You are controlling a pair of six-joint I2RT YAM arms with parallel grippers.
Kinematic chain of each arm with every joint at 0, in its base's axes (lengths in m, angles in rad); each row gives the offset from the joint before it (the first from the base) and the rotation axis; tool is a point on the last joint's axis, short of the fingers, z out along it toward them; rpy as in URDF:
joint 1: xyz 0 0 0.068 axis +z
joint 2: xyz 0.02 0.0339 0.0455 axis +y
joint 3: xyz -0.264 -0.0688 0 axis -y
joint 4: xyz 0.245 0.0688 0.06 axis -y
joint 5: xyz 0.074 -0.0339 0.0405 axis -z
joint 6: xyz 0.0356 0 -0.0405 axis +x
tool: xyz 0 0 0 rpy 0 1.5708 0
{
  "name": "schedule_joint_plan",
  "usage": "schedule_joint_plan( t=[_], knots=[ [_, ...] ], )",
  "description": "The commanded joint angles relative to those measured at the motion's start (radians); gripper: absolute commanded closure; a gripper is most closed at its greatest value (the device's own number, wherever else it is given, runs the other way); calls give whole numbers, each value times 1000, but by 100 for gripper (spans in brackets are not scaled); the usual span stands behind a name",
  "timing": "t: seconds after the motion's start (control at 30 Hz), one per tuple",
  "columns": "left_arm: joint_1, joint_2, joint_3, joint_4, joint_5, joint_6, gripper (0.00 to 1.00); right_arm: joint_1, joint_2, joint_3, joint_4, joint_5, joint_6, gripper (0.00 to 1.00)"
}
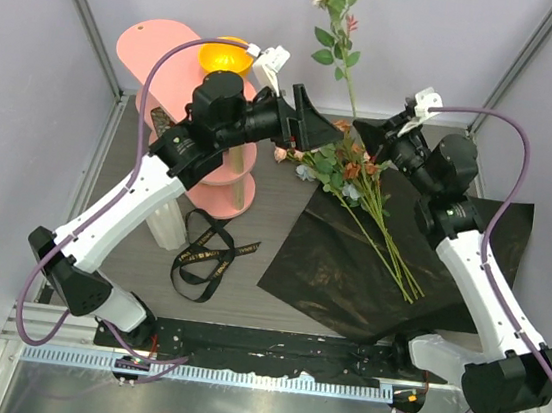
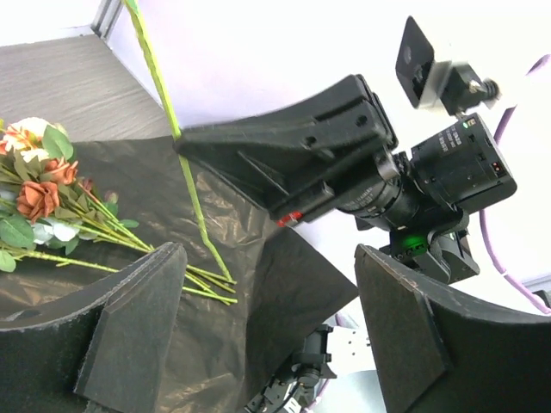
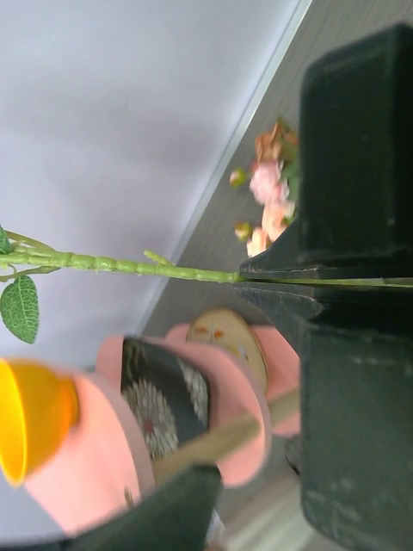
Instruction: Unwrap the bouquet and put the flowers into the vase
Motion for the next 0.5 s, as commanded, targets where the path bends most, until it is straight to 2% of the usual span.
schedule_joint_plan(
  t=[0.0, 0.07, 0.13, 0.27, 0.47],
  knots=[
    [16, -20, 12, 68, 7, -16, 23, 30, -55, -24, 111, -243, 89, 99],
    [16, -38, -15, 77, -24, -15, 33, 50, -76, -38, 114, -260, 90, 99],
    [18, -41, -24, 83, -33, -13, 34, 73, -87, -39, 98, -276, 79, 99],
    [18, -37, -2, 54, -62, -3, 25, 101, -122, -56, 93, -282, 76, 99],
    [19, -89, -12, 42, -122, 11, 32, 131, -162, -81, 91, -267, 72, 99]
  ],
)
